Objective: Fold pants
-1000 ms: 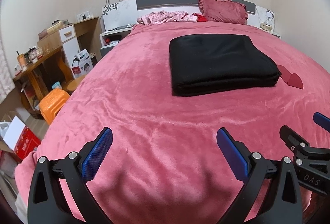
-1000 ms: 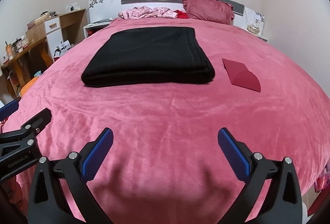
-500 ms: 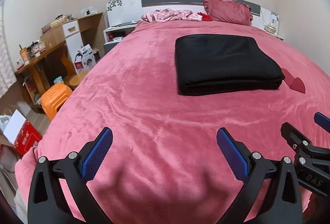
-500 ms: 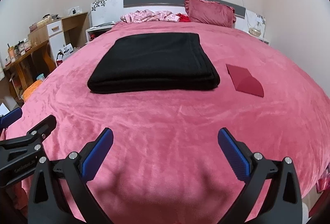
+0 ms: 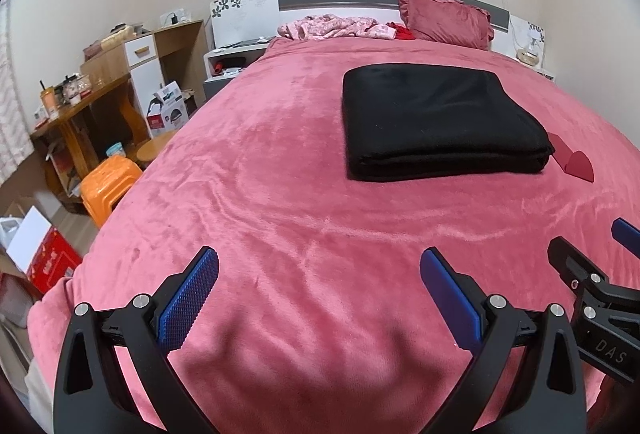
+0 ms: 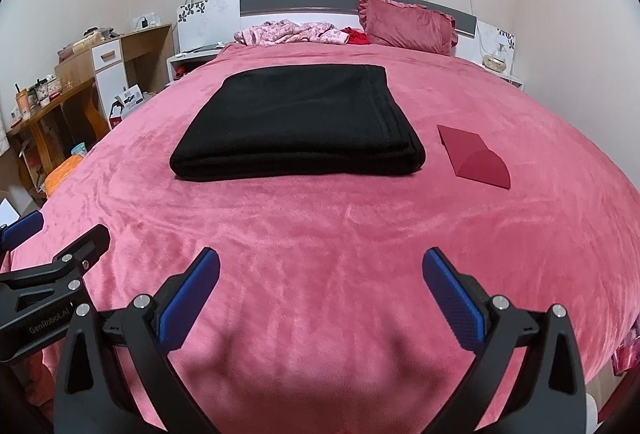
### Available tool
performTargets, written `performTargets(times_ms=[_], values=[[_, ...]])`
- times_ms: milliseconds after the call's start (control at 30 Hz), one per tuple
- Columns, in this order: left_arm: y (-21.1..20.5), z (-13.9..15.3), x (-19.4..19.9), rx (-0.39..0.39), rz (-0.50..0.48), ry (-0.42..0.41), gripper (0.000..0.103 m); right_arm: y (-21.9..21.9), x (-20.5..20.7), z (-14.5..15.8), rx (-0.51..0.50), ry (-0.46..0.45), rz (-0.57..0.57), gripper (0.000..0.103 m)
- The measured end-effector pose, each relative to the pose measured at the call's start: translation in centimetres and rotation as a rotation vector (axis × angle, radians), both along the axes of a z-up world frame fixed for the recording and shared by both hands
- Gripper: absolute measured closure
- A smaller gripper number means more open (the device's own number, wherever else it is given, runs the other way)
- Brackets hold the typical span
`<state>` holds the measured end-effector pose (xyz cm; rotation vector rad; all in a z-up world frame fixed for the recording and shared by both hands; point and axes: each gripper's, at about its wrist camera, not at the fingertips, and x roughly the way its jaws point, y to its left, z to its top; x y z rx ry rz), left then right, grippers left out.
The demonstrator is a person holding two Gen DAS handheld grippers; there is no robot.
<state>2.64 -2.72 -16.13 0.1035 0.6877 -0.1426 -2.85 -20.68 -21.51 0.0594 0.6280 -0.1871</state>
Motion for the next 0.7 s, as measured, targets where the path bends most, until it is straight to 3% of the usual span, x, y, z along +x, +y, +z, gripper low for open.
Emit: performTargets(times_ms=[500, 700], values=[[0.3, -0.2, 0.3, -0.007, 0.024, 0.009, 0.003, -0.1, 0.6, -0.3, 0.007, 0.007, 0.008, 0.002], [1.6, 0.3, 0.7, 0.008, 0.066, -0.008, 0.003, 1.0, 3.0, 0.5, 0.060, 0.012, 0.021, 0.002]])
